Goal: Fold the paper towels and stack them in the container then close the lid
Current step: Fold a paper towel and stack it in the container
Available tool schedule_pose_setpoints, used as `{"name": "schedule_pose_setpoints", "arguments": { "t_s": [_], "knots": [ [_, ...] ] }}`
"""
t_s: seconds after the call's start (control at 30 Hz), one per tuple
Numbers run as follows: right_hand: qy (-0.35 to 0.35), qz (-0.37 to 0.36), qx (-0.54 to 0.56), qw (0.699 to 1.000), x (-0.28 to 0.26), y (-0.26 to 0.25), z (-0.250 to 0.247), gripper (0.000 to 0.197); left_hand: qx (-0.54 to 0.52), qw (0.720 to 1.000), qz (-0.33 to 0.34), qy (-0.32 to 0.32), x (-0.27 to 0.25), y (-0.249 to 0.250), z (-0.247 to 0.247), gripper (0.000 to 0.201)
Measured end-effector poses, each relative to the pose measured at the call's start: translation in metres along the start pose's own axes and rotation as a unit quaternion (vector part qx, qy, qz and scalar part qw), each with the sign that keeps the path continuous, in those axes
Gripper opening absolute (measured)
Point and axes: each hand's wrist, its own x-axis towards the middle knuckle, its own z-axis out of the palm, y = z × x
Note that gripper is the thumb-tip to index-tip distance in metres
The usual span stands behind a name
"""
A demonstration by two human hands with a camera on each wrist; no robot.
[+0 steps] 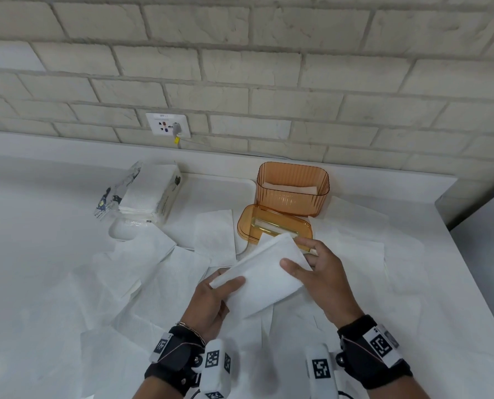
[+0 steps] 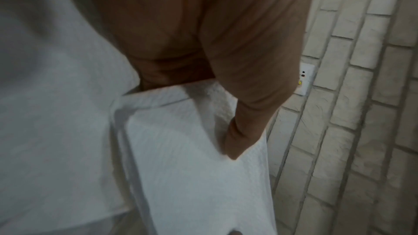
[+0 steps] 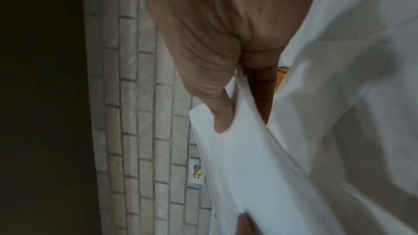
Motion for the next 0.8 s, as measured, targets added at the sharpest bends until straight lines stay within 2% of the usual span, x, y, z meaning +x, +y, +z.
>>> {"name": "schedule_pose_setpoints", "arguments": {
  "t_s": [0.1,0.23,0.3,0.37,0.47,0.6,0.7,0.8],
  "knots": [
    [-0.038,-0.029,-0.006,0.999,-0.001,-0.016,-0.010,0.024,0.143,0.989,0.029,-0.020,-0.004,0.011,0.001,0.037],
    [-0.083,-0.074,-0.004,0.994,-0.003,-0.039,-0.021,0.018,0.353,0.926,0.092,-0.103,-0.009,0.027,0.024,0.035],
    [-0.092,-0.078,0.047,0.992,-0.004,-0.042,-0.023,0.019,0.366,0.914,0.122,-0.124,-0.008,0.026,0.042,0.025],
    [-0.102,-0.053,0.128,0.985,-0.008,-0.034,-0.024,0.029,0.341,0.919,0.142,-0.140,-0.007,0.020,0.060,0.018],
    [-0.088,-0.009,0.178,0.980,-0.013,-0.019,-0.023,0.039,0.313,0.926,0.159,-0.141,-0.004,0.011,0.080,0.020],
    [-0.030,-0.029,0.099,0.994,-0.014,-0.015,-0.025,0.026,0.347,0.913,0.192,-0.099,0.004,-0.001,0.100,0.020],
    [0.026,-0.061,0.060,0.996,-0.018,-0.017,-0.024,0.019,0.358,0.901,0.236,-0.062,0.008,-0.009,0.111,0.010],
    [0.034,-0.083,0.063,0.994,-0.023,-0.014,-0.024,0.017,0.370,0.889,0.262,-0.061,0.010,-0.017,0.117,0.020]
  ]
}}
